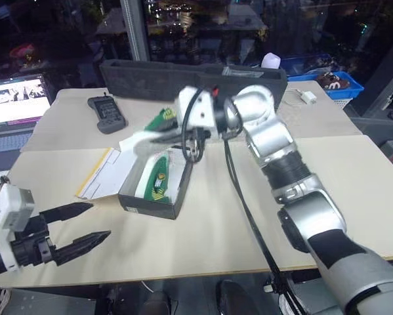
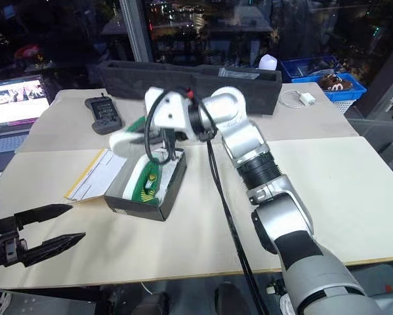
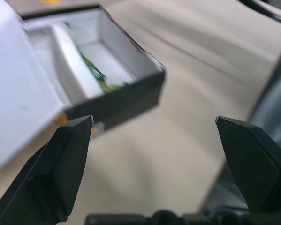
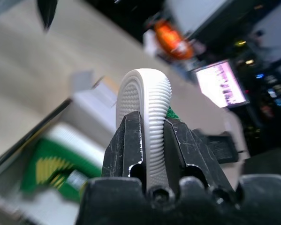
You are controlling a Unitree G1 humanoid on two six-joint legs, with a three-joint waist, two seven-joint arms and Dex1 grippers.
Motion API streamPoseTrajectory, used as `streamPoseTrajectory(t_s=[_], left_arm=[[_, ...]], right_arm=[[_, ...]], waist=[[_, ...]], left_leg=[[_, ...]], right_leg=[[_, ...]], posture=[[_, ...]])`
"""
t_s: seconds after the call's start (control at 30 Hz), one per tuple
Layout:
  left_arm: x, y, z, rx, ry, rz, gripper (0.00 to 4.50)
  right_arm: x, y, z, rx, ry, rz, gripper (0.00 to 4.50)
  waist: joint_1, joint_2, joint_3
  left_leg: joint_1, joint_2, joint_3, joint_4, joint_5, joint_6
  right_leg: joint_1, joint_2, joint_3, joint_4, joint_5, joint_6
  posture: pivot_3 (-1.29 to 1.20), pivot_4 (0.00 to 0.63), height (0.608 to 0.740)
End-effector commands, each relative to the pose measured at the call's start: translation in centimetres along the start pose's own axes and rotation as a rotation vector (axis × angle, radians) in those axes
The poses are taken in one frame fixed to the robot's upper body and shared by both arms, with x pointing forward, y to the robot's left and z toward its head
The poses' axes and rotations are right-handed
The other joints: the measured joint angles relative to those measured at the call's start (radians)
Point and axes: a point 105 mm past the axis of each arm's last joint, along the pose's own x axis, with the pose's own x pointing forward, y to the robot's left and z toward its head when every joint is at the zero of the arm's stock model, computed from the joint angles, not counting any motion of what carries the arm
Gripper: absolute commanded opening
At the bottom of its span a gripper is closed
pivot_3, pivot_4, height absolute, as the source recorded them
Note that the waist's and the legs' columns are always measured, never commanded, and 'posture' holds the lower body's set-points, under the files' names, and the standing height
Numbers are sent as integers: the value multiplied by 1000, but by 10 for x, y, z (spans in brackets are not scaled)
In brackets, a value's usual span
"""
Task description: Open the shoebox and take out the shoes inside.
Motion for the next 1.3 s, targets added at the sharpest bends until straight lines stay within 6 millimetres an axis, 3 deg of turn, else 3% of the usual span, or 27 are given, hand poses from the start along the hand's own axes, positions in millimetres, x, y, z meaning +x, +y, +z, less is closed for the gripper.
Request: streamPoseTrajectory(t_s=[0.03, 0.13, 0.2, 0.33, 0.4, 0.5, 0.53, 0.73, 0.83, 1.0, 1.07, 1.2, 1.3], left_arm=[[3, 6, 1, 27, -26, 28, 4500], [9, 5, 2, 31, -38, 18, 4500], [12, 4, 4, 31, -52, 16, 4500], [18, 2, 4, 31, -59, 8, 4500], [19, 2, 6, 32, -63, 7, 4500], [21, 4, 13, 26, -100, 9, 4500], [22, 5, 15, 21, -115, 10, 4500], [25, 6, 20, 20, -137, 21, 4500], [28, 3, 19, 21, -141, 27, 4500], [27, 4, 19, 23, -143, 43, 4500], [26, 4, 19, 24, -142, 46, 4500], [25, 3, 19, 28, -137, 50, 4500], [26, 4, 18, 31, -133, 53, 4500]], right_arm=[[-19, -21, 19, -9, -49, -125, 218], [-42, -35, 20, 7, -24, -238, 218], [-72, -45, 10, 23, 49, -351, 218], [-136, -37, -57, 17, 416, -544, 218], [-155, -27, -82, 3, 554, -578, 218], [-192, 7, -138, -42, 869, -589, 218], [-198, 16, -148, -60, 927, -584, 218], [-206, 52, -192, -246, 1156, -534, 218], [-191, 85, -215, -182, 1166, -500, 218], [-186, 92, -219, -76, 1142, -537, 218], [-183, 90, -216, 37, 1083, -600, 1234], [-177, 99, -212, 169, 1027, -551, 2513], [-163, 98, -185, 312, 873, -479, 2513]], waist=[[-1, 0, 0], [-1, 0, 0], [0, 0, 0], [19, -1, 0], [23, -1, -1], [19, -1, 0], [18, -1, 0], [-11, -1, 0], [-7, -3, -1], [-16, -7, -3], [-17, -8, -3], [-17, -8, -3], [-15, -8, -3]], left_leg=[[0, 0, 0, 0, 0, 0], [-1, 0, 0, 0, 0, 0], [-3, 0, 0, 0, 0, 0], [-3, -1, 0, 0, 0, 0], [-2, -1, 0, 1, 0, 0], [-2, -1, 2, 1, 0, 0], [-1, -1, 3, 1, 0, 0], [0, -2, 9, 0, 0, 0], [2, -2, 9, 1, 0, 0], [11, -2, 9, 2, 0, 0], [15, -2, 9, 2, 0, 0], [14, -2, 9, 2, 0, 0], [14, -2, 9, 2, 0, 0]], right_leg=[[0, 0, 0, 0, 0, 0], [-1, 0, 0, 0, 2, -3], [-2, 0, 0, 0, 3, -5], [-1, -1, 0, -1, 3, -4], [0, -1, 0, -2, 0, 1], [-1, -1, 2, -1, 0, 0], [-1, -1, 3, -1, 0, 0], [-1, -1, 10, 0, 1, 2], [1, -1, 10, -1, 1, 2], [10, 0, 12, -2, 2, 3], [16, 0, 12, -4, -1, -1], [15, 0, 12, -4, 0, 0], [15, 0, 12, -5, 2, 4]], posture=[[0, 150, 740], [0, 150, 740], [0, 150, 740], [0, 150, 740], [0, 150, 740], [0, 150, 740], [0, 150, 740], [0, 150, 740], [0, 150, 740], [0, 150, 740], [0, 150, 740], [0, 150, 740], [0, 150, 740]])
